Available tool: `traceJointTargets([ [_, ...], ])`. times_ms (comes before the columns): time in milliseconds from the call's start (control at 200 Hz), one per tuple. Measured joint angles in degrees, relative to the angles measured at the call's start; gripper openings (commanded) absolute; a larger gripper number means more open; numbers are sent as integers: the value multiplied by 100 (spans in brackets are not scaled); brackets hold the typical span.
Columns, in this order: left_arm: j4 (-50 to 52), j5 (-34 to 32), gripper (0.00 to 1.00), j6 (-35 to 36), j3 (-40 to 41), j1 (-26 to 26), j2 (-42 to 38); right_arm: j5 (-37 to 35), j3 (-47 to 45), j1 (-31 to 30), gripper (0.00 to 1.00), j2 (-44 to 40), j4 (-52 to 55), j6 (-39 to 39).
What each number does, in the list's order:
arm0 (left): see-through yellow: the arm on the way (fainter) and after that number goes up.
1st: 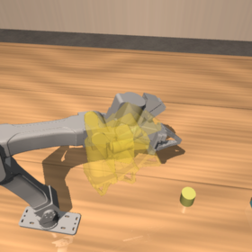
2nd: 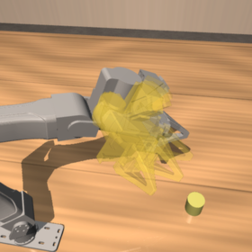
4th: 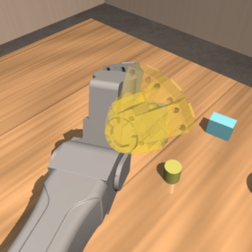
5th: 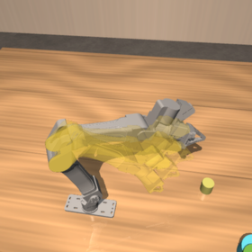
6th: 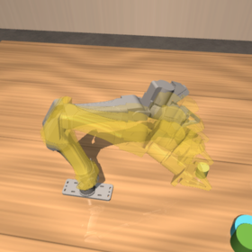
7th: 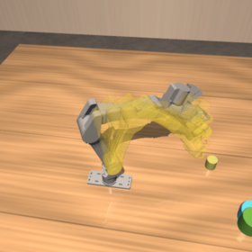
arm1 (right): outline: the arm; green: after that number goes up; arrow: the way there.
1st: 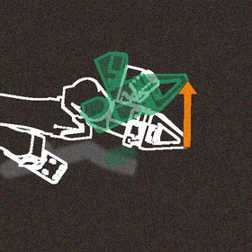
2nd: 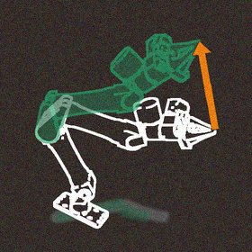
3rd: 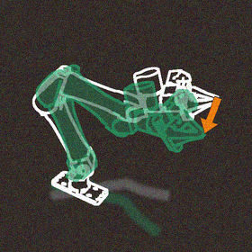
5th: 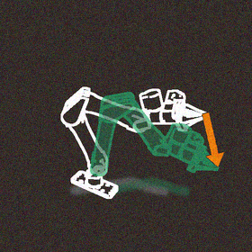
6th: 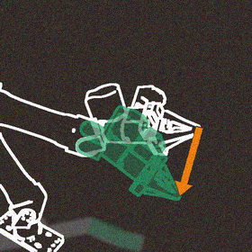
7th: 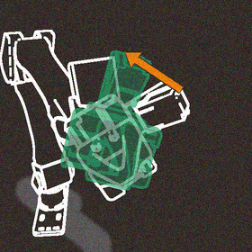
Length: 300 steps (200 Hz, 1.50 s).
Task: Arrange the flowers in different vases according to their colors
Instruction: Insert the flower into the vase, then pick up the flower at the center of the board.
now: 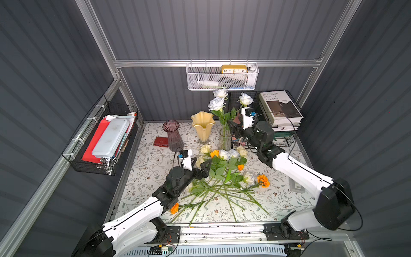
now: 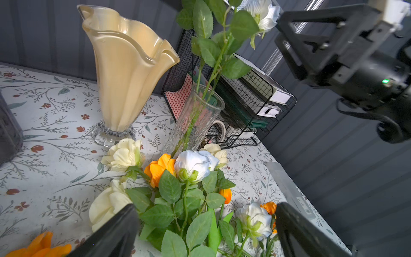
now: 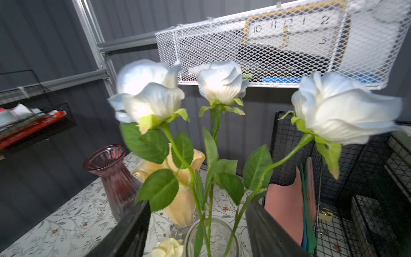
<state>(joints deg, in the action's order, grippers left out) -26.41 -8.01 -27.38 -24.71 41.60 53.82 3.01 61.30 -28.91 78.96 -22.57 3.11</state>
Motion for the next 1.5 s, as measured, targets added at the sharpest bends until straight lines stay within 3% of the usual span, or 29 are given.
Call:
traceJointTargets([
  [180,262,46,99,-22,-129,0,-79,219,-796,-422,68,-1152,1161,538],
  [365,422,575,97,203,-289,120,-35,-319,-2000,-575,67,-2238,2588,2122],
  [405,544,540,97,275,-544,389,234,-490,-2282,-494,67,-2479,3008,2470],
  [550,1067,-105,95,529,-2153,2105,2155,-656,-2680,-79,66,-3254,4153,3086],
  [675,1405,-334,99,468,-2214,2363,2614,-90,-2549,-35,64,-3604,4518,2981],
  [826,1469,-555,99,184,-1858,1943,2017,522,-2361,-236,61,-3329,4922,2671],
  [961,1401,-616,99,-87,-1825,1357,1467,710,-2498,-1158,62,-3163,4966,2490],
  [1121,1427,-664,99,-297,-1818,730,1283,275,-2413,-2549,62,-2527,4905,2098],
  [1271,1486,-658,99,-444,-1700,463,1279,-385,-1735,-3477,59,-1027,4903,1484],
  [1391,1539,-654,99,-516,-1515,286,1169,-831,-1091,-3746,55,35,4874,999],
  [1501,1609,-612,99,-538,-1429,164,988,-1130,-813,-3744,44,503,4763,584],
])
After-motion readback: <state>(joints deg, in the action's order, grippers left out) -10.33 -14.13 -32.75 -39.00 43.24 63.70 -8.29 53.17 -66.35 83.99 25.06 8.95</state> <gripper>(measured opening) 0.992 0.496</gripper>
